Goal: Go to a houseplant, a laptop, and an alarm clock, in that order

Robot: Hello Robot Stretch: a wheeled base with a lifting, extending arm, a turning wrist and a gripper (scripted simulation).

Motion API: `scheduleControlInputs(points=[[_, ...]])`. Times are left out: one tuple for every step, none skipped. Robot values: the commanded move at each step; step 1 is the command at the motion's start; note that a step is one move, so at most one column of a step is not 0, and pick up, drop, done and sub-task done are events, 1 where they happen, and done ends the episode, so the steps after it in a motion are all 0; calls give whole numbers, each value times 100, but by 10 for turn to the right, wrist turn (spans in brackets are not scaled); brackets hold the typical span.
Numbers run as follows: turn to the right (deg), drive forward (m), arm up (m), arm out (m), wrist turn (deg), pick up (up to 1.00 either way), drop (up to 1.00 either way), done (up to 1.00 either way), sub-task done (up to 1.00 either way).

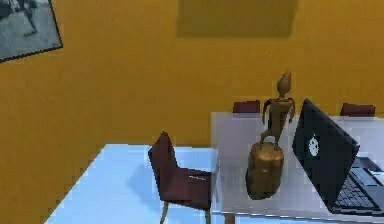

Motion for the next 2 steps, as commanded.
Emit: scheduleControlInputs(points=[[-450, 0, 0, 0, 0, 0, 0, 0, 0], [-450, 0, 0, 0, 0, 0, 0, 0, 0]])
